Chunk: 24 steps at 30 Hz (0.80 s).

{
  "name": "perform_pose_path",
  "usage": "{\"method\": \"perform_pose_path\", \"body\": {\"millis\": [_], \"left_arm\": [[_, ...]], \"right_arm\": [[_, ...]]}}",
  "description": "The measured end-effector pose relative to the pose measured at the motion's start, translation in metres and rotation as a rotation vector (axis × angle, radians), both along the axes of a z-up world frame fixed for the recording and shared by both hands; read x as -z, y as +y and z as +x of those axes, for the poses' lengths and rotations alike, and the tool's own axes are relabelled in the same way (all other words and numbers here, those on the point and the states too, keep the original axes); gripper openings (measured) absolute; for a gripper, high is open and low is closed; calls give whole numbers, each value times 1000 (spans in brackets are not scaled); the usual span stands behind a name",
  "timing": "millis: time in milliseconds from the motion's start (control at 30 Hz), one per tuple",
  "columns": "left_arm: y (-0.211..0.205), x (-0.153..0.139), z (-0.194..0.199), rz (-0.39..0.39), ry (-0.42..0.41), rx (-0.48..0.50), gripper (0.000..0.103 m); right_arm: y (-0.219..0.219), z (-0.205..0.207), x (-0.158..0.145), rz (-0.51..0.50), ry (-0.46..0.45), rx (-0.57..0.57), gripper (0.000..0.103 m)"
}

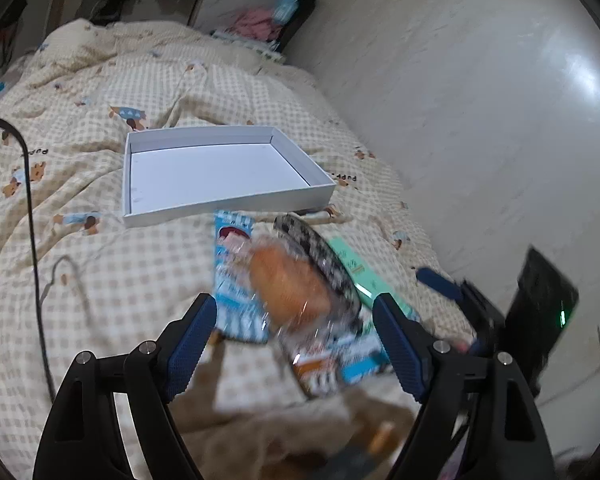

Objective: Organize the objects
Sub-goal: 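Reach the left gripper to the wrapped bread roll and close on it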

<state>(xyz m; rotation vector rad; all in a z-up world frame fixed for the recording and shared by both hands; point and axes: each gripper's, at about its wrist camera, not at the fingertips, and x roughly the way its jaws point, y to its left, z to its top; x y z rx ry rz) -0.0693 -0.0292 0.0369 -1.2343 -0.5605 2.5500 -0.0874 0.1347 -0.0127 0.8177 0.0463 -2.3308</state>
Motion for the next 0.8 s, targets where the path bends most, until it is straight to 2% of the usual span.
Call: {"method": "perform_pose_path", "body": {"millis": [167, 233, 267, 300, 333, 400, 467, 567, 667, 800], "left_arm": [[16, 8, -37, -28, -130, -20, 82], [21, 16, -42, -19, -161, 9, 79], [24, 23, -44, -12, -191, 32, 71], [25, 26, -43, -14, -206, 32, 58], [24, 30, -42, -23, -222, 18, 51], [20, 32, -40, -8, -229, 3, 40], [14, 30, -36, 6, -226, -4, 35], [10, 23, -28, -27, -209, -3, 32], [6, 11, -19, -27, -197, 16, 30], [-3, -3, -8, -50, -211, 51, 27]], "right_arm": [[9, -8, 4, -32, -44, 34, 102], [11, -10, 5, -45, -58, 36, 102], [12, -10, 6, -51, -64, 36, 102], [13, -11, 6, -54, -70, 37, 102], [13, -11, 6, -56, -73, 37, 102], [15, -12, 8, -61, -83, 39, 102], [15, -13, 8, -64, -89, 39, 102], [15, -13, 9, -66, -94, 38, 102], [15, -13, 9, -65, -94, 38, 102], [15, -13, 9, -65, -97, 36, 102]]}}
